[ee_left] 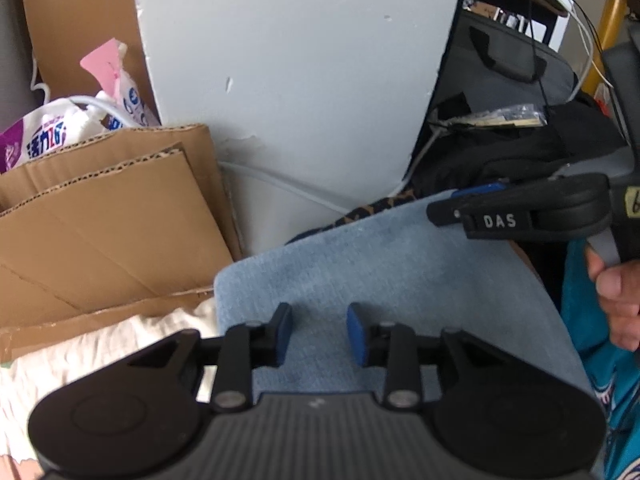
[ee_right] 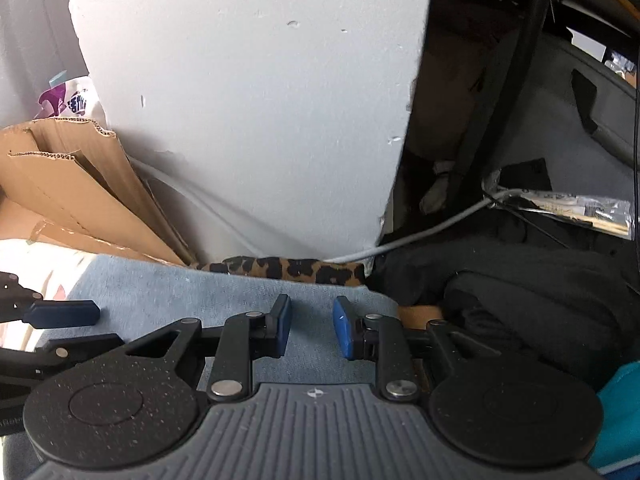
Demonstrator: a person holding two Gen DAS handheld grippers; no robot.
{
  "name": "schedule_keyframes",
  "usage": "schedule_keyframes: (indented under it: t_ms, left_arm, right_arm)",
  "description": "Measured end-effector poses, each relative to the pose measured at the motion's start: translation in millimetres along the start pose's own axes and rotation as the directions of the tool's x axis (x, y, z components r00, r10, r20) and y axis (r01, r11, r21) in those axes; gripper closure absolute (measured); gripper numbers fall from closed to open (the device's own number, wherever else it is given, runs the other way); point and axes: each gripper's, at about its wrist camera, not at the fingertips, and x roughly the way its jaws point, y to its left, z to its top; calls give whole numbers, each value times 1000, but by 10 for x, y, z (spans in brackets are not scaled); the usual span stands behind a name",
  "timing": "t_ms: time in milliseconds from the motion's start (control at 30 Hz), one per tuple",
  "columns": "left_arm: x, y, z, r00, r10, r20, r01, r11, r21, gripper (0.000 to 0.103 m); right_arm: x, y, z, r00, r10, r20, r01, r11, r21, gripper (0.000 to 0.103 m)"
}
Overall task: Fold clothes
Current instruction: 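Lower the jeans stack onto the brown cloth stack with both grippers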
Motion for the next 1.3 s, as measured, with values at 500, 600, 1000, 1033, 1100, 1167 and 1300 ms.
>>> schedule_keyframes:
  t_ms: [500,600,1000,1033,1100,1167,1300]
  left_arm:
    - [29,143,25,1000,-10,30,10,1000,7,67]
    - [-132,201,-35,998,-42,43,43,999,-18,75]
    - [-660,140,-362,971,-212,107,218,975,-45,78]
    - [-651,121,-386,970,-222,100,227,973,-47,78]
    - [-609,70,-427,970,-228,80,232,972,-41,79]
    - [-531,31,-474,975,-219,48,221,975,-27,82]
    - [-387,6,-568,985,-168,30,168,986,1,92]
  right_arm:
    - [83,-162,-62,999,34,-7,-33,995,90,77]
    - [-126,-227,-81,999,32,36,-36,993,115,76]
    - [-746,-25,-530,981,183,65,-186,981,47,75]
    - [-758,36,-569,979,196,59,-198,980,31,75]
    - [-776,150,-654,974,220,56,-222,975,14,75]
    - [-782,261,-723,968,245,56,-245,969,-5,75]
    - [-621,435,-823,964,265,-4,-265,964,-27,75]
